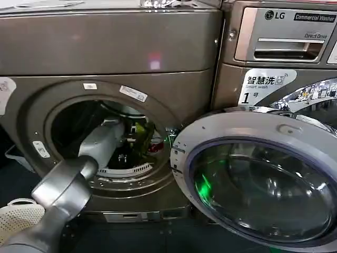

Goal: Grasp the clothes from the dryer.

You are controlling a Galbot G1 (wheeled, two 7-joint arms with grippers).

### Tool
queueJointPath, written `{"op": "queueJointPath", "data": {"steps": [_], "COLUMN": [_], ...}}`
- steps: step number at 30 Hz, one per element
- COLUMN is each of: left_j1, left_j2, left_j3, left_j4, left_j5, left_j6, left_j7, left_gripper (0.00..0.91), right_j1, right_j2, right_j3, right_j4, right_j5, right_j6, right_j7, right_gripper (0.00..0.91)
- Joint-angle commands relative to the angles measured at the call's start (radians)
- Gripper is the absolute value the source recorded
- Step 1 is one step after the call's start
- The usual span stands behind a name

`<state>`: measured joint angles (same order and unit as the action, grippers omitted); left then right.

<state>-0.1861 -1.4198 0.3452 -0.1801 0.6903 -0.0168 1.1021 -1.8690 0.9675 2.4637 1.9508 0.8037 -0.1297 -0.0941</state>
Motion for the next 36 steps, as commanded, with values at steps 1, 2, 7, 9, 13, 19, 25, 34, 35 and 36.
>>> {"op": "queueJointPath", "data": {"steps": [1, 2, 7, 9, 13, 19, 25, 34, 35, 36], "left_j1": [0.008, 0.01, 0.019, 0.02, 0.022, 0.024, 0.019, 0.013, 0.012, 0.012], "left_j2": [0.0, -0.001, -0.006, -0.009, -0.012, -0.011, -0.004, -0.003, -0.003, -0.004], "left_j3": [0.009, 0.009, 0.01, 0.01, 0.012, 0.013, 0.013, 0.013, 0.012, 0.01], "left_j4": [0.006, 0.007, 0.008, 0.011, 0.017, 0.017, 0.015, 0.009, 0.008, 0.006], "left_j5": [0.009, 0.008, 0.008, 0.008, 0.01, 0.009, 0.004, -0.013, -0.018, -0.024], "left_j6": [0.001, 0.002, 0.003, 0.004, 0.005, 0.004, 0.0, -0.001, 0.0, 0.001], "left_j7": [-0.003, -0.003, -0.004, -0.003, -0.001, -0.002, -0.004, -0.007, -0.008, -0.012], "left_gripper": [0.907, 0.907, 0.785, 0.694, 0.421, 0.023, 0.0, 0.0, 0.0, 0.0], "right_j1": [0.001, 0.001, 0.003, 0.004, 0.008, 0.011, 0.014, 0.012, 0.012, 0.012], "right_j2": [-0.005, -0.006, -0.007, -0.006, -0.005, -0.005, -0.005, -0.004, -0.005, -0.005], "right_j3": [-0.001, 0.0, -0.001, -0.002, -0.002, -0.003, -0.006, -0.003, -0.002, -0.001], "right_j4": [0.0, -0.001, 0.0, -0.001, -0.003, -0.005, -0.005, -0.007, -0.008, -0.008], "right_j5": [0.001, 0.001, 0.001, 0.001, 0.001, 0.0, 0.0, 0.001, 0.001, 0.001], "right_j6": [0.0, 0.0, 0.0, 0.0, 0.002, 0.002, 0.003, 0.003, 0.003, 0.003], "right_j7": [0.0, 0.0, 0.0, 0.0, -0.001, -0.001, -0.001, -0.001, -0.001, -0.001], "right_gripper": [0.907, 0.907, 0.907, 0.907, 0.907, 0.907, 0.907, 0.907, 0.907, 0.907]}}
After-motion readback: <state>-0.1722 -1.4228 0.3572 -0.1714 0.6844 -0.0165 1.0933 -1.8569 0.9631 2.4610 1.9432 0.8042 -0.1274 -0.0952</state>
